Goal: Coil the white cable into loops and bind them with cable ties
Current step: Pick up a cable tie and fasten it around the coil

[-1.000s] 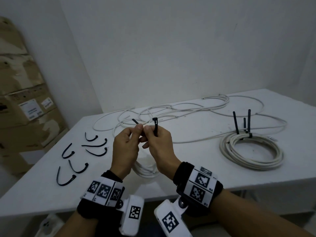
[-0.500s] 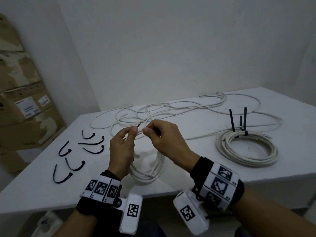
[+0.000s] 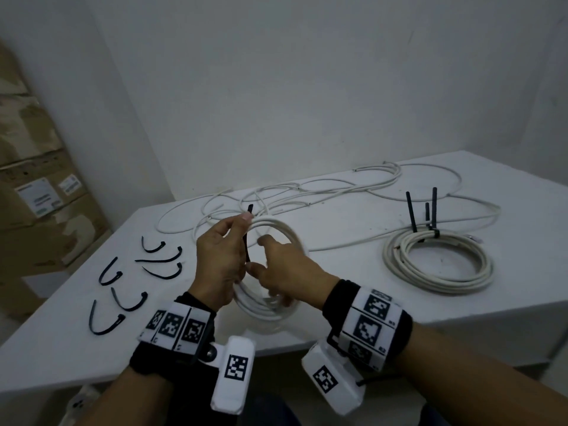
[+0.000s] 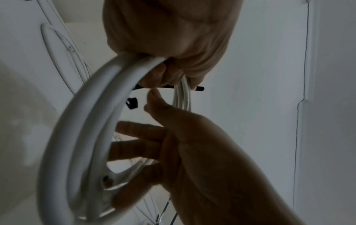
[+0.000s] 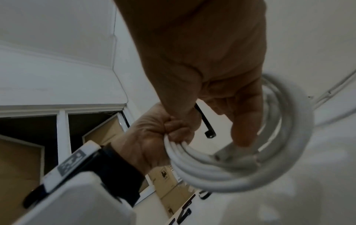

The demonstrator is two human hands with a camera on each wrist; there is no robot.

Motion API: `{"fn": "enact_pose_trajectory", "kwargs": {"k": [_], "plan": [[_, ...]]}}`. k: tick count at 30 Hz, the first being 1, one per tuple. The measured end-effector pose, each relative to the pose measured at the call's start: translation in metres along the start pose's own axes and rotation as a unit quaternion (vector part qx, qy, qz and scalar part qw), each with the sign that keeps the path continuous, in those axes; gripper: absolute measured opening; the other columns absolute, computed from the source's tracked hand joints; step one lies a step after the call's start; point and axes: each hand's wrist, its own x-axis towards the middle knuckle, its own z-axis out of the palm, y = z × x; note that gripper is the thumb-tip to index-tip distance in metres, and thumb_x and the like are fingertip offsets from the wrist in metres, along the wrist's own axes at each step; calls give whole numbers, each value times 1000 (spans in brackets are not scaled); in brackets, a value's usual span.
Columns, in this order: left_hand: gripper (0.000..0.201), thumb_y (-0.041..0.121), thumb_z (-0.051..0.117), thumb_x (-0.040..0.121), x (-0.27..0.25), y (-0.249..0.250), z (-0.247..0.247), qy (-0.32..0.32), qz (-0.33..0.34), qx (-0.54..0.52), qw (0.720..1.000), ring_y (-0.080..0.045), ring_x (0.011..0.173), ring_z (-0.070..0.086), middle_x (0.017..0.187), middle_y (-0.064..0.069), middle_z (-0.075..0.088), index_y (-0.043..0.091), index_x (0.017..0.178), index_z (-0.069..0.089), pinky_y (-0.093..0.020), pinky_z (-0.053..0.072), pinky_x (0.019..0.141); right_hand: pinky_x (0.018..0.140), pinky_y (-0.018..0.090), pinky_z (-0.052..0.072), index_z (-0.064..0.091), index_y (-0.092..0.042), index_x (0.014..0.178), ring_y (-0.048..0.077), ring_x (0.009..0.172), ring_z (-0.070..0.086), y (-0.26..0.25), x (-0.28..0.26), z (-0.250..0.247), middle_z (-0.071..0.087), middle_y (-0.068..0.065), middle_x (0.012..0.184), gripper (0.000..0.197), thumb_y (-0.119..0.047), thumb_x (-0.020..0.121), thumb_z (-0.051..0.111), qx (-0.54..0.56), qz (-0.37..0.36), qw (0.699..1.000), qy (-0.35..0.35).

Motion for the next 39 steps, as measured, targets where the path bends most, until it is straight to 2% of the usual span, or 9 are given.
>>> {"fn": "enact_pose_trajectory", "kwargs": {"k": [5,10,14,18,20,28,32,34,39], "plan": [[18,26,62,92,0,7,-3,11,-12,-13,1000,-7,30,25,41,5,32,9,97,68,-12,23,33,41,26,48,44,-17,121,21,68,65,0,5,10,69,14,98,31,-19,93,56,232,-2,973,-17],[18,26,59,95,0,8,-5,1,-26,-17,1000,-7,29,24,42,3,29,10,95,68,-12,23,32,40,22,44,56,-2,109,21,66,53,5,6,6,63,24,97,29,7,83,50,276,-33,958,-67],[19,28,60,93,5,4,-5,-13,-23,-7,1000,-10,32,19,44,3,25,11,96,68,-15,17,35,44,21,33,60,2,98,16,54,40,3,6,3,53,15,80,22,11,79,53,240,-37,965,-101],[15,27,61,93,6,8,-2,-26,-17,-6,999,-10,32,20,43,4,26,14,87,65,-16,18,34,55,13,37,66,-11,90,8,61,49,3,11,6,58,0,78,13,-2,80,63,48,-70,996,8],[14,27,63,92,10,9,-3,-15,-2,12,1000,-10,32,21,43,4,28,14,88,66,-16,18,35,58,8,37,68,-9,96,6,66,49,5,8,5,57,-3,82,13,-7,85,63,45,-92,992,74],[8,27,67,89,22,4,-7,10,131,96,987,-2,41,41,47,15,54,20,90,70,-21,31,45,64,20,44,70,-7,94,13,73,53,3,0,-21,55,5,86,11,-13,87,63,53,-241,910,333],[8,23,65,91,17,5,4,0,195,128,972,-9,75,66,84,7,72,18,88,71,-23,51,71,70,31,50,68,-4,93,18,77,60,-5,6,-31,64,5,83,12,-10,91,57,127,-233,905,332],[9,24,64,91,17,6,8,-10,210,143,967,-14,82,69,86,4,73,20,88,71,-27,53,77,73,36,53,66,-3,94,21,77,64,-8,7,-33,65,3,80,12,-7,92,55,173,-220,905,320],[11,30,64,90,15,6,12,-25,266,197,943,-24,79,67,82,4,74,22,91,72,-41,53,75,75,24,53,57,-14,107,12,75,65,-4,10,-41,65,-3,75,20,-7,89,62,272,-192,877,346]]}}
